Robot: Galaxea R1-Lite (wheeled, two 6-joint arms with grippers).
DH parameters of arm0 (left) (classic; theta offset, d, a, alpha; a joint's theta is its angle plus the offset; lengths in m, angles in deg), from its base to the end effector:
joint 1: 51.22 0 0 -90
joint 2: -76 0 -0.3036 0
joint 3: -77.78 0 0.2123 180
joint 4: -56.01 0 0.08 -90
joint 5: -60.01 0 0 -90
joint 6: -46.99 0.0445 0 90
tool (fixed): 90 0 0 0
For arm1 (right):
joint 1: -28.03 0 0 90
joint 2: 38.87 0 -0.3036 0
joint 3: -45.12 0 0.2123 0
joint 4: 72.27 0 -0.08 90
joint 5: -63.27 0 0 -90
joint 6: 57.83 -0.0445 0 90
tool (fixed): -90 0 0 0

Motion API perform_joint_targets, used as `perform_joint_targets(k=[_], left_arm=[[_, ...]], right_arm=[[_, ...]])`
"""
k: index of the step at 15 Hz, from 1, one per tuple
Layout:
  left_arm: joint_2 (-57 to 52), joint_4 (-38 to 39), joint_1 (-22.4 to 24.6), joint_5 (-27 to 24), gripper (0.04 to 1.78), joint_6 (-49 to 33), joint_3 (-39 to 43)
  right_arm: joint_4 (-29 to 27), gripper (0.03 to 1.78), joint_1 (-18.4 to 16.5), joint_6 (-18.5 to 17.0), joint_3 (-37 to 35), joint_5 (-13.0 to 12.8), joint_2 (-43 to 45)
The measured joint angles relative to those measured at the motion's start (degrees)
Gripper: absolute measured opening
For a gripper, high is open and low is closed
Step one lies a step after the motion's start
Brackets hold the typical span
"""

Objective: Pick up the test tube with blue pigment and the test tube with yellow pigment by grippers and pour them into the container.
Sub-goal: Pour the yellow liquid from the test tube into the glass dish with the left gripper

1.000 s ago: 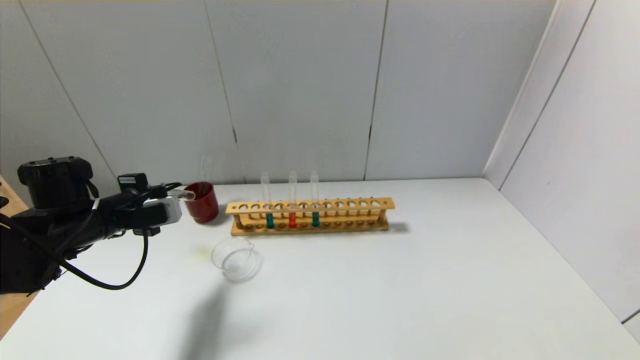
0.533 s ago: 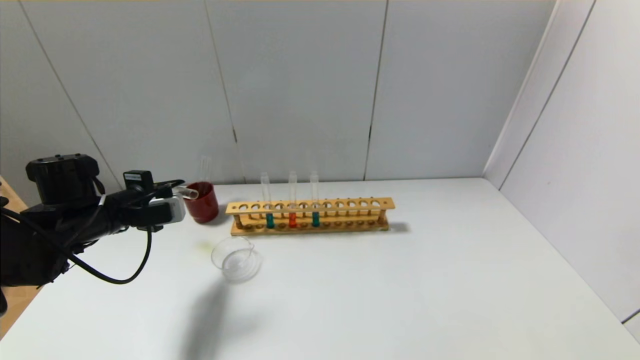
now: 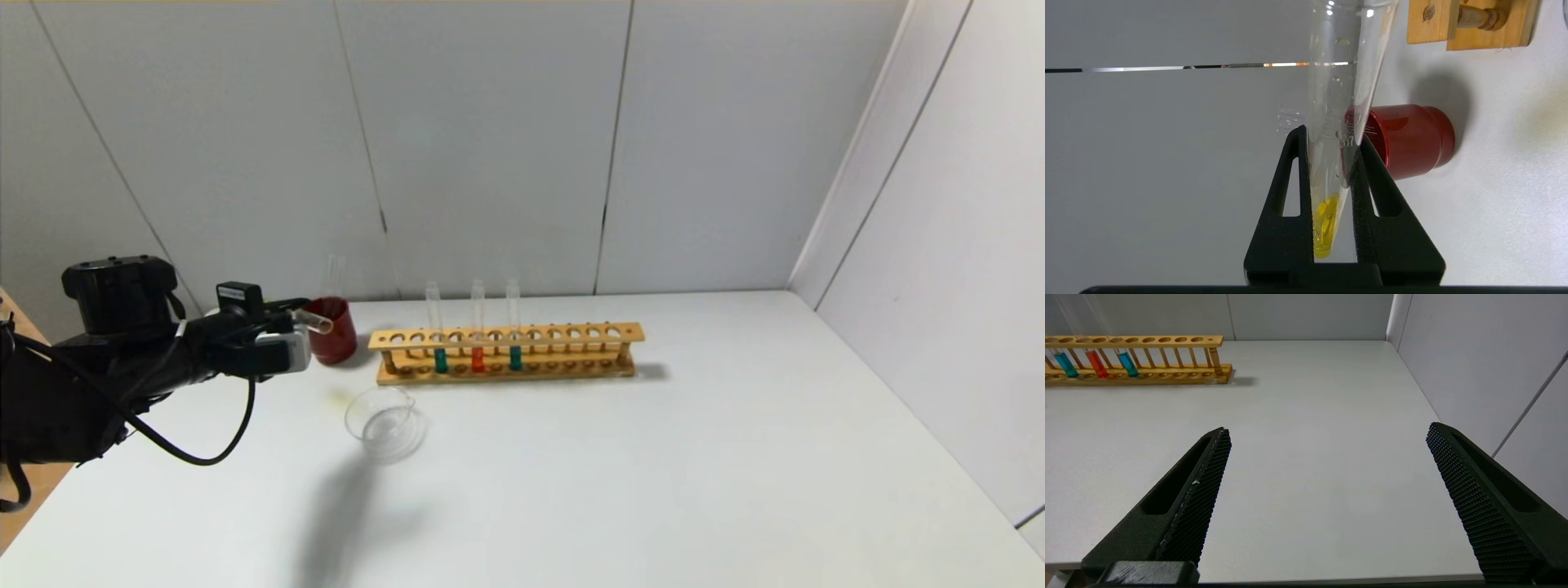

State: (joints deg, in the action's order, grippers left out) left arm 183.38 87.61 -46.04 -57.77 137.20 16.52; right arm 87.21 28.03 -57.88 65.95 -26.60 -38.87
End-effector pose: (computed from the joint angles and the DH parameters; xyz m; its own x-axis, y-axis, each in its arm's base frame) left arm 0.3538 0.0113 0.1068 0.8951 -0.3868 -0.2218 0.2483 0.0193 0.9685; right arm 0.0193 0.0001 0.0762 1.0000 0.0023 0.0054 -0.0023 1.0000 0.0009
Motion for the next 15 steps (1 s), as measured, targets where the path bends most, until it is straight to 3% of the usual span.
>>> perform_joint_targets(k=[15], left_arm=[[3.47, -0.09, -0.50, 0.09, 0.32, 4.47, -2.17]], right_arm=[[0.00, 1.75, 0.00, 0.00, 0.00, 0.02, 0.00]])
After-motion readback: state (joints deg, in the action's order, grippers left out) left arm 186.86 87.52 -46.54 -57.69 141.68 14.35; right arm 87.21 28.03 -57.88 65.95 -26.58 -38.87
